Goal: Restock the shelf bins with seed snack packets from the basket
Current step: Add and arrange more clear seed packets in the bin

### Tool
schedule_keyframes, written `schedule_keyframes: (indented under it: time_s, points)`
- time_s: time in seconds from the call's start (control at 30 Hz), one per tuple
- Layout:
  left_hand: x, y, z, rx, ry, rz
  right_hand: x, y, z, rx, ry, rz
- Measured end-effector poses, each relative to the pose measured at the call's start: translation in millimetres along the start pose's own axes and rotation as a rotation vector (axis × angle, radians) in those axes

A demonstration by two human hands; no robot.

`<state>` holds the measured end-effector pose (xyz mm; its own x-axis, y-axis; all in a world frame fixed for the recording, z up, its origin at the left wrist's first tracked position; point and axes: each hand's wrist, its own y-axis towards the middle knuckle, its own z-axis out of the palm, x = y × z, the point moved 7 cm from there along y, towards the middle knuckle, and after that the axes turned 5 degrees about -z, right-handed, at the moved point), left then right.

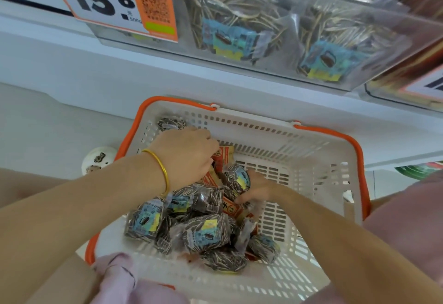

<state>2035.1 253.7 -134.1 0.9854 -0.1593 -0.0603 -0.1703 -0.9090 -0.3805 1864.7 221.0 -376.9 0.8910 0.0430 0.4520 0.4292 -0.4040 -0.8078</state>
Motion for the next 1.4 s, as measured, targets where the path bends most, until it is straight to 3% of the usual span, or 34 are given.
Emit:
schedule_keyframes:
  time_s: [0.1, 0.2, 0.37, 0.47, 0.57, 0.63, 0.8, 1.03, 1.2, 1.4]
  points:
    - [-1, 0, 3, 0.014, 0.009, 0.012, 1, -12, 7, -0.059, 0.128, 0.007]
    - [4, 2, 8, 0.049, 0.003, -0.012, 10, -26, 1, -0.113, 0.072, -0.025]
    - [11, 3, 7, 0.076, -0.236, -0.136, 60, -78, -32, -0.075, 0.053, -0.205]
    - [15, -2, 8, 0.148, -0.562, -0.295, 98, -128, -52, -0.068, 0.064, -0.341]
    - [-2, -21, 7, 0.292, -1.247, -0.481, 128, -178, -67, -0.114, 0.098, -0.469]
    - [-26, -33, -5, 0.378, -1.510, -0.439, 141, -204, -75, -0.149, 0.128, -0.546]
    - [-41, -47, -35, 0.269, -1.557, -0.391, 162, -247, -93, -0.305, 0.018, -0.649]
    - [4, -58, -57, 0.056, -1.759, -0.493, 151, -270, -143, -0.704, 0.184, -0.604]
    - [29, -56, -36, 0.051, -1.839, -0.461, 147, -248, -120, -0.456, 0.458, -0.516]
    - [29, -40, -28, 0.039, -1.859, -0.444, 138, -213, -100, -0.358, 0.779, -0.458]
